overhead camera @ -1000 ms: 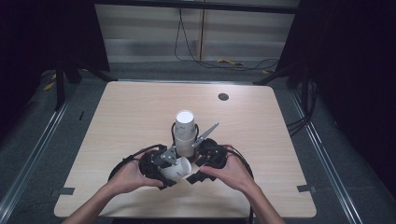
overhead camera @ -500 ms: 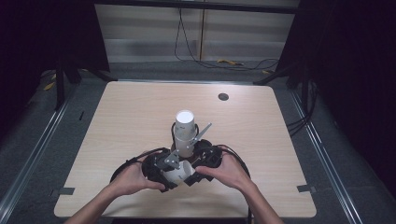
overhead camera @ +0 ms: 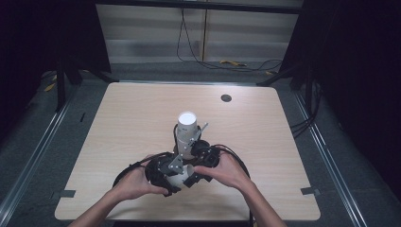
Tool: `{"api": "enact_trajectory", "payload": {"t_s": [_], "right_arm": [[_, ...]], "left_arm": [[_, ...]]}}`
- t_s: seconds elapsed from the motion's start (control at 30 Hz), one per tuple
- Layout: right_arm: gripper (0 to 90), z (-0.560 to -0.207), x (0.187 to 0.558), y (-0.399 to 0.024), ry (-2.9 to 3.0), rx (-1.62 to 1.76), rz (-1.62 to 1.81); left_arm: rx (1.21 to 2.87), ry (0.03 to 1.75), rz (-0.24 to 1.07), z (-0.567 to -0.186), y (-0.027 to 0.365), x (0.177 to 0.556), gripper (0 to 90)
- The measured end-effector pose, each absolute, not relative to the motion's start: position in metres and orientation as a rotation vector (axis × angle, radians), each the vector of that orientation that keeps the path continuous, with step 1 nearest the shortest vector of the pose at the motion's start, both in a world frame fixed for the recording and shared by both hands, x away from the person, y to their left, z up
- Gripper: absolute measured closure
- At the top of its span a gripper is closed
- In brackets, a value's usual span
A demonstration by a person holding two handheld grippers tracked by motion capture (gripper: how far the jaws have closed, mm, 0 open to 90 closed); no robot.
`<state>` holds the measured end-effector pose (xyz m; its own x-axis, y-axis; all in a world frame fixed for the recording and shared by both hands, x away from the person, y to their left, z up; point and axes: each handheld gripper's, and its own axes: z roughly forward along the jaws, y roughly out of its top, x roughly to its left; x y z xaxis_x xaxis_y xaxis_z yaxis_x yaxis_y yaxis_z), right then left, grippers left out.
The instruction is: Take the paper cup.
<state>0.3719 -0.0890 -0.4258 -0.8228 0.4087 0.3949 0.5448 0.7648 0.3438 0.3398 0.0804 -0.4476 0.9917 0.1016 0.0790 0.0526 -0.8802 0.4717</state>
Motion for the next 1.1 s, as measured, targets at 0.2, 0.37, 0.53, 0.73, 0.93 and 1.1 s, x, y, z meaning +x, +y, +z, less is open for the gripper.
{"api": "enact_trajectory", "payload": {"t_s": [0.2, 0.37, 0.53, 0.73, 0.93, 1.1], "right_arm": [[25.0, -0.4255, 0.3729, -0.0879, -2.63, -0.743, -0.667], [30.9, -0.4261, 0.3728, -0.0896, -2.606, -0.737, -0.687], [31.1, -0.4274, 0.3719, -0.0907, -2.594, -0.726, -0.708], [33.3, -0.4277, 0.3721, -0.0915, -2.58, -0.737, -0.706], [34.1, -0.4284, 0.3718, -0.0917, -2.565, -0.733, -0.703], [34.8, -0.4272, 0.3711, -0.0932, -2.565, -0.733, -0.708]], "left_arm": [[2.648, 0.09, 0.151, -0.4458, 0.0782, 0.3361, 29.5], [2.651, 0.076, 0.169, -0.446, 0.0773, 0.335, 29.7], [2.658, 0.061, 0.169, -0.4466, 0.0767, 0.3337, 29.7], [2.648, 0.058, 0.162, -0.4477, 0.0777, 0.3333, 29.5], [2.64, 0.059, 0.142, -0.4481, 0.0791, 0.3333, 27.7], [2.612, 0.059, 0.14, -0.4483, 0.0816, 0.3336, 26.0]]}}
